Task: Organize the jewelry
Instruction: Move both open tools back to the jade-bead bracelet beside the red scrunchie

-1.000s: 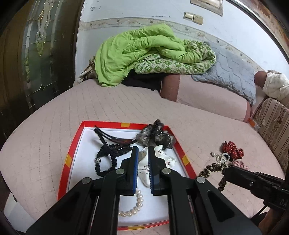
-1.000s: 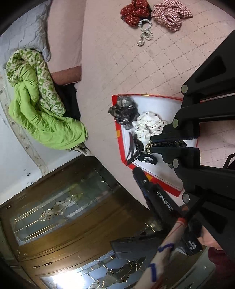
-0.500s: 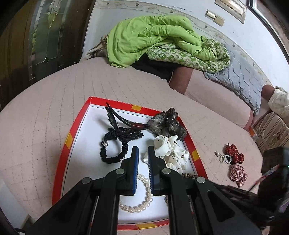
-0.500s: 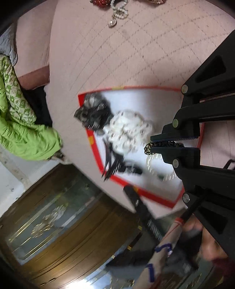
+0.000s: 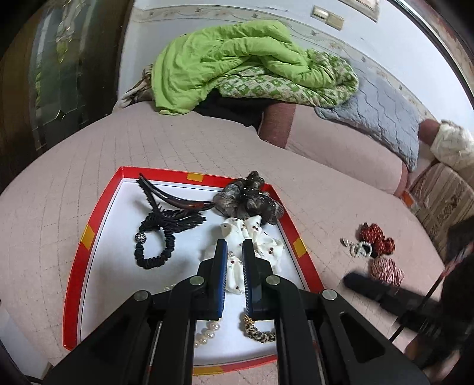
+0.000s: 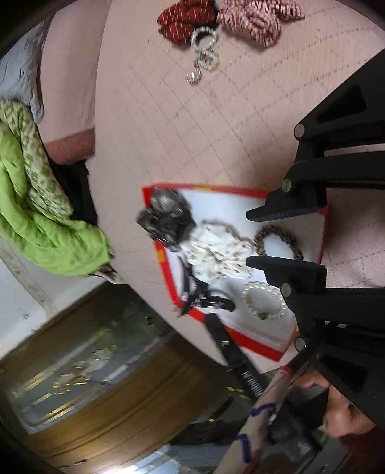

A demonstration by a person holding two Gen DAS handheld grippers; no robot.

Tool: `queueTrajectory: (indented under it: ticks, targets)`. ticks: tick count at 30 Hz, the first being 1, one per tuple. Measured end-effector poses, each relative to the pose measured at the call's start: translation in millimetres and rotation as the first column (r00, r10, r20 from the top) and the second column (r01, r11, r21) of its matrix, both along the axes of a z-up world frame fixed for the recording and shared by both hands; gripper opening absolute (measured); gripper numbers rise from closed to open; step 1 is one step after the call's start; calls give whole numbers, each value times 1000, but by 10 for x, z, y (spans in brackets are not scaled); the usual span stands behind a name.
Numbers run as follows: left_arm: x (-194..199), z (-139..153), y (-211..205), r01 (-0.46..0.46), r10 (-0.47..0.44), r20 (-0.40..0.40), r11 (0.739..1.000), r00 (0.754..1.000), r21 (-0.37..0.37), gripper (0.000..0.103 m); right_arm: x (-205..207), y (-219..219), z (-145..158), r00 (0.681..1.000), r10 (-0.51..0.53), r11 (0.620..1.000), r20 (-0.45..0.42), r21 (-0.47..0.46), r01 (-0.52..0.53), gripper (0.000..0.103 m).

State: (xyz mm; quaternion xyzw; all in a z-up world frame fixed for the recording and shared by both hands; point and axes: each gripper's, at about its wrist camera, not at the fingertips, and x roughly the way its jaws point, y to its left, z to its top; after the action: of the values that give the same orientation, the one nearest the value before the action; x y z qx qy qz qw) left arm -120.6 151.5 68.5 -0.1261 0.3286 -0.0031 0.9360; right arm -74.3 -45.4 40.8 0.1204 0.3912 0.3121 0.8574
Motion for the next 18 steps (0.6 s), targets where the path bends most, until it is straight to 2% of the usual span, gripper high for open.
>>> queueTrajectory:
  ticks: [2, 4, 8, 11, 15, 16, 18]
  targets:
    - [-22, 22, -128, 31, -31, -5, 999, 999, 41, 10, 19, -163, 91, 998, -57, 998, 25, 27, 56, 26]
    - [-46, 51, -260, 71, -71, -4, 996, 997, 47, 10, 88, -407, 140, 991, -132, 990, 25, 48, 131, 26]
    - [-6, 100, -537, 158, -157, -26, 987, 987, 37, 10, 249, -904, 106, 964, -261, 960, -49, 91, 264, 26]
    - [92, 104, -758, 228, -227, -59, 974, 972, 6, 10, 393, -1240, 71, 935, -346, 935, -82, 58, 351, 26]
    - [187, 79, -1031, 285, -285, -82, 959, 955, -7, 11, 678, -1573, -103, 896, -407, 910, -178, 6, 414, 26]
    - [202, 64, -1087, 296, -296, -87, 955, 951, -9, 14, 728, -1638, -117, 888, -422, 903, -183, -2, 429, 26]
    - [220, 41, -1176, 308, -307, -91, 952, 947, -2, 22, 821, -1671, -131, 892, -411, 909, -189, -6, 417, 26]
